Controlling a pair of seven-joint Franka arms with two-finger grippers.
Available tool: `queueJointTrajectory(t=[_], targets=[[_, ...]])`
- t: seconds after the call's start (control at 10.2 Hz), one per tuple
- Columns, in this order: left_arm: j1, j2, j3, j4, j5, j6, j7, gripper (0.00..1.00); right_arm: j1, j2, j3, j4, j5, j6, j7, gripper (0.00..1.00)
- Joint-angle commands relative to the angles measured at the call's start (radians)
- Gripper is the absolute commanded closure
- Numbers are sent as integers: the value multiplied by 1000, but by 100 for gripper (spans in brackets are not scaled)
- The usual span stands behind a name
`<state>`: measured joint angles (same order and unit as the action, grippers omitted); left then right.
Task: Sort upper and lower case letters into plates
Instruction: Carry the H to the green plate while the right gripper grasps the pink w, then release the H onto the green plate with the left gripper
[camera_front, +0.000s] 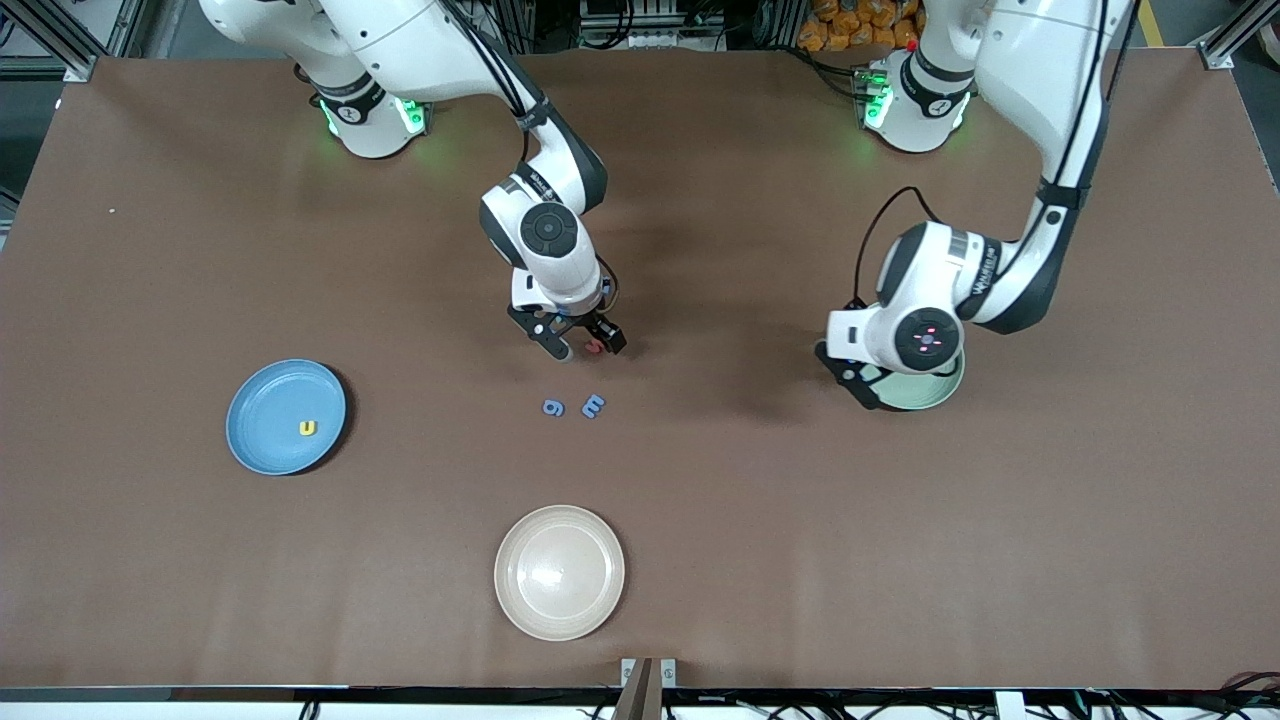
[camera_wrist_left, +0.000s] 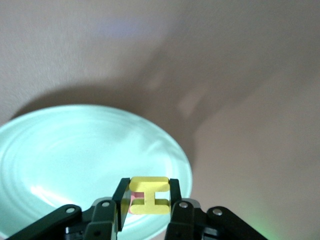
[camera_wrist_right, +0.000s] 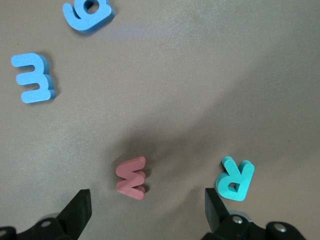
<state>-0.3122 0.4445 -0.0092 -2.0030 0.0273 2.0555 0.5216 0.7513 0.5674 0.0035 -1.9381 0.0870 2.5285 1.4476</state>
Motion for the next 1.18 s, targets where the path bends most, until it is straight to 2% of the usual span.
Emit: queueJointTrajectory(t=[0.0, 0.1, 0.2, 0.29, 0.39, 0.49, 0.78, 0.98, 1.08], targets=[[18, -33, -11, -63, 45, 55, 3, 89, 0, 23, -8, 34, 10, -5, 11, 0], [34, -33, -14, -75, 46, 73, 3, 89, -3, 43, -8, 63, 11, -8, 11, 0], [35, -33, -14, -76, 46, 75, 3, 82, -6, 67, -8, 95, 11, -14, 10, 0], [35, -30, -14, -74, 46, 74, 3, 61, -6, 78, -8, 106, 11, -16, 8, 0], [28, -24, -14, -68, 46, 75, 3, 21, -6, 78, -8, 106, 11, -17, 4, 0], [27, -20, -14, -57, 45, 74, -8, 0, -4, 78, -8, 103, 10, -19, 8, 0], [18, -18, -18, -51, 31, 65, -86, 0, -4, 78, -8, 96, 10, -20, 5, 0], [19, -29, -84, -33, 16, 54, -225, 0, 0, 78, -8, 93, 10, -20, 5, 0], [18, -30, -118, -1, 16, 1, -308, 0, 0, 78, -8, 91, 10, -19, 10, 54]])
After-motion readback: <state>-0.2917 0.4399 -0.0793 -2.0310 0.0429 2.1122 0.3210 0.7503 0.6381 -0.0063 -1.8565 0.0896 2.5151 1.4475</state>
